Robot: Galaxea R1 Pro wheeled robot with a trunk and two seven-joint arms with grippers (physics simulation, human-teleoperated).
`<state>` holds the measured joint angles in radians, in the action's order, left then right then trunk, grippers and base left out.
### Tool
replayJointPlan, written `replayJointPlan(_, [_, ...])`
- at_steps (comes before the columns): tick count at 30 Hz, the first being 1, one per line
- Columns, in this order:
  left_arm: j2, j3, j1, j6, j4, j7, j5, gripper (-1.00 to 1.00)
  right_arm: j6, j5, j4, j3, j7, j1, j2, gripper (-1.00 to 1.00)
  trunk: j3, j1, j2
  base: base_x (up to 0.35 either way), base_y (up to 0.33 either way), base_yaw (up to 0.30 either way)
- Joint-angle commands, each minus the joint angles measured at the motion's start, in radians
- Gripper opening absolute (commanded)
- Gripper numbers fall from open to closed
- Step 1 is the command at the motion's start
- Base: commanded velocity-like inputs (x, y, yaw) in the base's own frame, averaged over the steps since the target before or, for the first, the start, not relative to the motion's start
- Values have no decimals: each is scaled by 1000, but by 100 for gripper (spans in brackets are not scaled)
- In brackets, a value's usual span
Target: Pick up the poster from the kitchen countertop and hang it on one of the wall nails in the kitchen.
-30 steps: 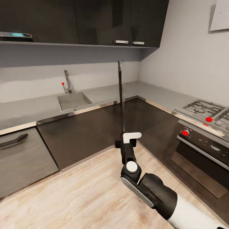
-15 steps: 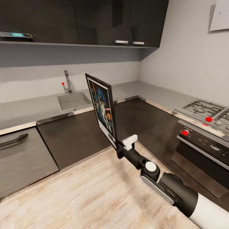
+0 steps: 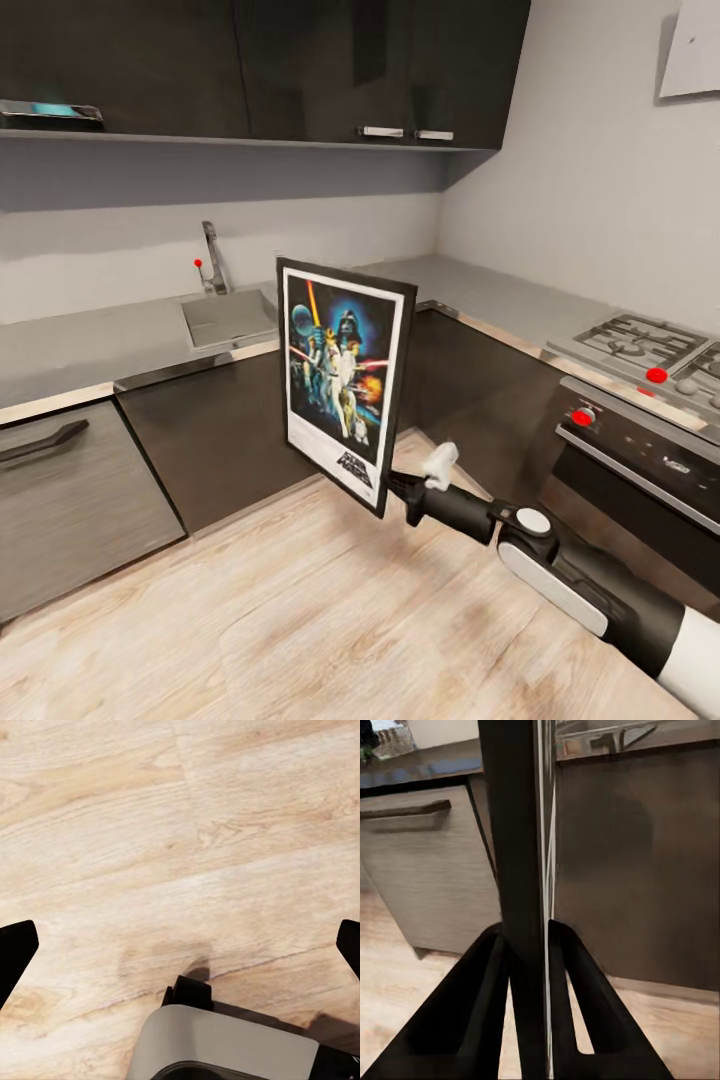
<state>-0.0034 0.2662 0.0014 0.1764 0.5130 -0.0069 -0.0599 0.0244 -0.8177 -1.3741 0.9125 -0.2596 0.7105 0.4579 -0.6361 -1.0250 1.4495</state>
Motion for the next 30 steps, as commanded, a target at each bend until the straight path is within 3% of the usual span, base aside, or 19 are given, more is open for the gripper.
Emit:
replayJointPlan(1, [0, 1, 0, 1, 1, -1, -6, 100, 0, -34, 19, 2, -50, 1, 5, -100, -1, 0, 0, 0, 0, 0])
replayJointPlan(9, [0, 0, 0, 2, 1, -2, -6, 100, -12, -77, 140, -3, -266, -4, 16, -100, -1, 0, 0, 0, 0, 0])
replayJointPlan(10, [0, 0, 0, 2, 1, -2, -5, 100, -15, -117, 181, -53, -368, -5, 36, -100, -1, 0, 0, 0, 0, 0])
replayJointPlan(13, [0, -1, 0, 3, 1, -2, -4, 100, -17, -139, 238, -79, -446, -5, 44, -100, -1, 0, 0, 0, 0, 0])
replayJointPlan(20, [11, -1, 0, 6, 1, -8, -4, 100, -21, -149, 273, -91, -488, -5, 47, -100, -1, 0, 0, 0, 0, 0])
replayJointPlan(25, [52, 2, 0, 6, 1, -117, -7, 100, -21, -148, 270, -92, -492, -5, 47, -100, -1, 0, 0, 0, 0, 0])
replayJointPlan(30, [56, 1, 0, 6, 1, -131, -8, 100, -23, -147, 270, -90, -485, -5, 45, -100, 9, 12, -21, 0, 0, 0])
